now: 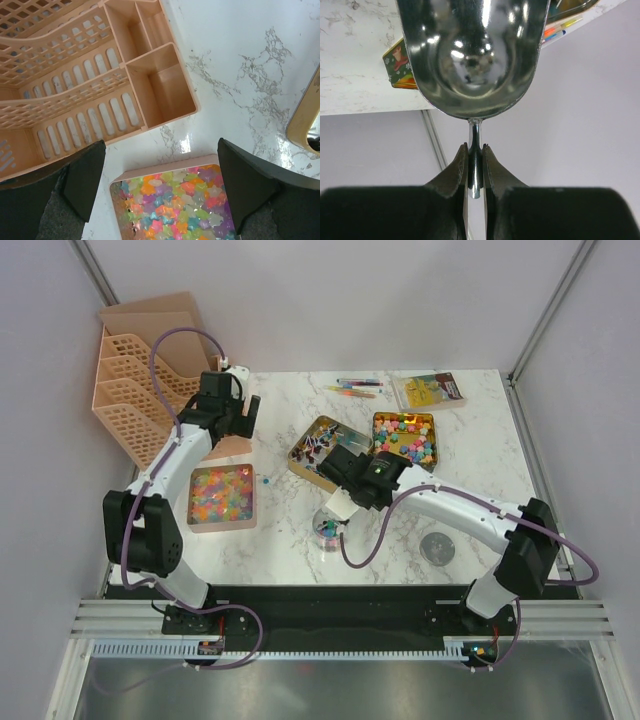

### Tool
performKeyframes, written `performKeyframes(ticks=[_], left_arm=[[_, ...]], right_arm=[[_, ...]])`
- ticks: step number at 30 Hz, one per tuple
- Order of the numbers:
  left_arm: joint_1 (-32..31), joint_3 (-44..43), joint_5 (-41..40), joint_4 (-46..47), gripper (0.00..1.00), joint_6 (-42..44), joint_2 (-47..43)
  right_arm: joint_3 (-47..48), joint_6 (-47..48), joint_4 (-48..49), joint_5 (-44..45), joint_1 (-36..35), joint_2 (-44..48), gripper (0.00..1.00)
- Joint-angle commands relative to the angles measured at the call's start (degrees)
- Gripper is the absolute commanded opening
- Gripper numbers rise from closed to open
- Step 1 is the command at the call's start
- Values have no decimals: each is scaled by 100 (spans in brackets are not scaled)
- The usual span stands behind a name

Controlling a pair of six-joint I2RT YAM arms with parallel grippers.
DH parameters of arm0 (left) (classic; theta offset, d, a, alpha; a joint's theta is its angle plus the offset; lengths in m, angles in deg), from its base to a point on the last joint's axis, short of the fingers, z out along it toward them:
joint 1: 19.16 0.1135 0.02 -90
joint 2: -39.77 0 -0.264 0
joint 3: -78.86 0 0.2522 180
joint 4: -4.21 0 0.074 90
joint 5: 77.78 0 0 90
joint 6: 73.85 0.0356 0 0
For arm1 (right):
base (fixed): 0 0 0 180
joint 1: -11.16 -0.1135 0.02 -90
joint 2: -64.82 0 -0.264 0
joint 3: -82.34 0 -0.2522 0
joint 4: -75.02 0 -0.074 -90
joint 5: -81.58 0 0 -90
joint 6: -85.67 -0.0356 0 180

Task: Pack the candies
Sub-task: Move the storage box to the center of the board.

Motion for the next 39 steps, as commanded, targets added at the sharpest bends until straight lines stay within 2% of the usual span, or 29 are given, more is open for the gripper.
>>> performKeyframes(ticks=[1,7,11,12,14,18,27,34,35,37,39], left_arm=[[22,117,-156,214,100,-97,-246],[22,345,-244,144,98,-18,-395],[22,872,124,100,78,96,-685],[22,1082,438,65,68,140,-738],[5,1259,878,-92,61,123,-817],[5,1699,1241,-172,52,26,-888],[-118,1647,1662,-348,55,-246,-405],[-408,1533,1681,-401,54,-282,96],[-435,1463,1655,-410,51,-299,158],[-444,1384,1593,-436,49,-317,342],[-452,1243,1549,-489,41,-308,457]], right_arm=[[-24,20,127,456,-140,280,0],[256,-32,214,535,-219,298,0],[1056,-899,206,184,-105,-45,0],[1188,-1051,215,132,-53,-124,0],[1434,-1393,214,-9,149,-299,0],[1356,-1640,416,-132,466,-379,0],[1277,-1852,575,-290,765,-441,0],[1277,-1913,628,-361,871,-511,0],[1268,-1931,628,-352,888,-511,0],[1259,-1949,645,-378,906,-494,0],[1251,-1957,663,-379,924,-494,0]])
